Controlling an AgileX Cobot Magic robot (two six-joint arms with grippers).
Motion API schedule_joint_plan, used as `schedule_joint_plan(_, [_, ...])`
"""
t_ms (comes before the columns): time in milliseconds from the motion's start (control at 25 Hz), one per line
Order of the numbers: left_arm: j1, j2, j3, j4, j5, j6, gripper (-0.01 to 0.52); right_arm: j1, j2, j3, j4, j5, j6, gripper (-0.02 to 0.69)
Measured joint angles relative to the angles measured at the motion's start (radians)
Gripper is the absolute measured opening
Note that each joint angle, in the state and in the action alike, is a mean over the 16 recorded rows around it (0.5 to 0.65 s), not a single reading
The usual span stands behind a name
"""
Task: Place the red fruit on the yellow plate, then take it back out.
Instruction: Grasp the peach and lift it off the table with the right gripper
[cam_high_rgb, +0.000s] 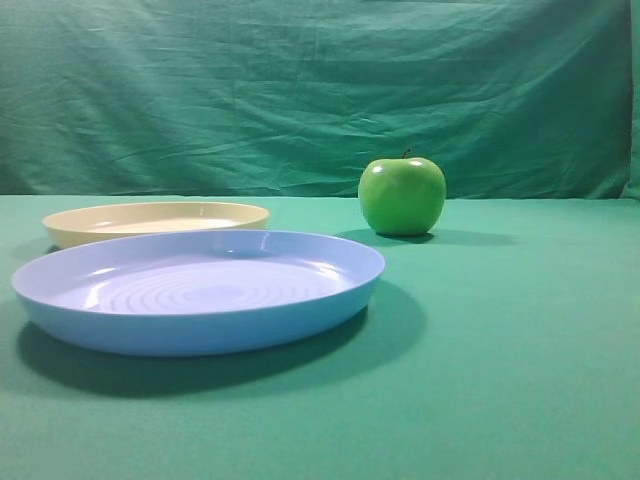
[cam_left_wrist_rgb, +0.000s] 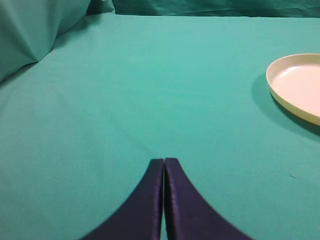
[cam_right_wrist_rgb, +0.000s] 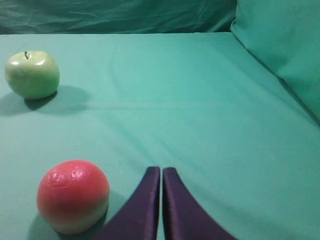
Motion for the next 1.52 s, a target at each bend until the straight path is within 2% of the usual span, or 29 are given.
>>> schedule_joint_plan(360, [0.000,0.000,0.000,0.000,0.000,0.000,0.000,0.000,0.000,-0.003,0.144,-0.153,0.036,0.000])
schedule_joint_plan(600, [0.000,0.000,0.000,0.000,0.000,0.000,0.000,0.000,0.011,-0.074,0.227,-0.129,0.044,0.000])
schedule_joint_plan(760, [0.000,0.000,0.000,0.000,0.000,0.000,0.000,0.000,0.057,-0.169,0.255,0.004,0.030,0.000])
schedule_joint_plan(1200, [0.000,0.000,0.000,0.000,0.000,0.000,0.000,0.000,0.361,-0.471,0.267,0.540,-0.030,0.000])
schedule_joint_plan(1520, [0.000,0.000,0.000,0.000,0.000,0.000,0.000,0.008,0.627,-0.571,0.247,0.718,-0.081,0.000])
